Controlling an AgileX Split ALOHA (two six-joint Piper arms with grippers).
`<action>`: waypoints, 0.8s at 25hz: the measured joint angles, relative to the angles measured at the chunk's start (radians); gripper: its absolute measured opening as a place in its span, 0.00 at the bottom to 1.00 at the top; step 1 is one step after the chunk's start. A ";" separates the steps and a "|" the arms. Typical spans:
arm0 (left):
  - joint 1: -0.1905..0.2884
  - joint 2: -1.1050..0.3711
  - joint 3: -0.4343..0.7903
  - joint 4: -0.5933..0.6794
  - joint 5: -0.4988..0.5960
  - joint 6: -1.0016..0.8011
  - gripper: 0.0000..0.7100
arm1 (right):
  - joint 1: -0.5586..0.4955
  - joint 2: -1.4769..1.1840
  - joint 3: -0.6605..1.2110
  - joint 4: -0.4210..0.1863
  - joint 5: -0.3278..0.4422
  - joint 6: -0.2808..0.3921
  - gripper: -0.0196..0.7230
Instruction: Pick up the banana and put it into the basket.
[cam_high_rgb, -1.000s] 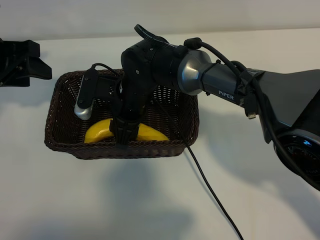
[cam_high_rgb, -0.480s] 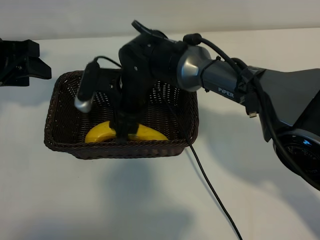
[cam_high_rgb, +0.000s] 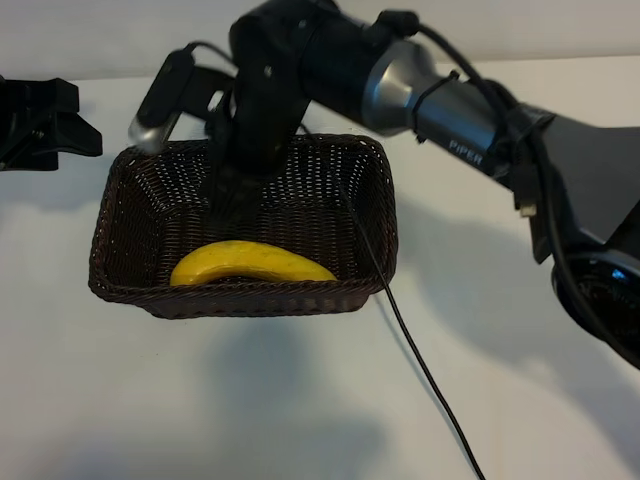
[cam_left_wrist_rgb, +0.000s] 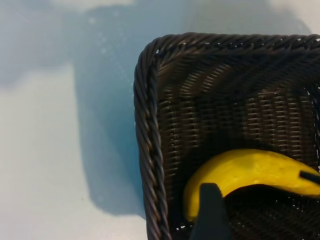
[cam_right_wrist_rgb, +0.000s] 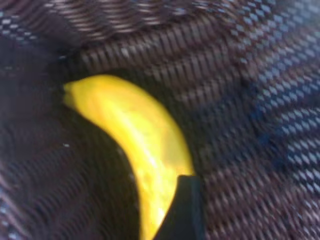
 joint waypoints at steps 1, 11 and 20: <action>0.000 0.000 0.000 0.000 -0.002 0.000 0.77 | -0.012 0.000 -0.013 -0.001 0.019 0.014 0.86; 0.000 0.000 0.000 0.001 -0.012 0.001 0.77 | -0.085 0.000 -0.156 0.002 0.186 0.113 0.84; 0.000 0.000 0.000 0.003 -0.017 0.024 0.77 | -0.137 -0.027 -0.208 0.040 0.191 0.264 0.83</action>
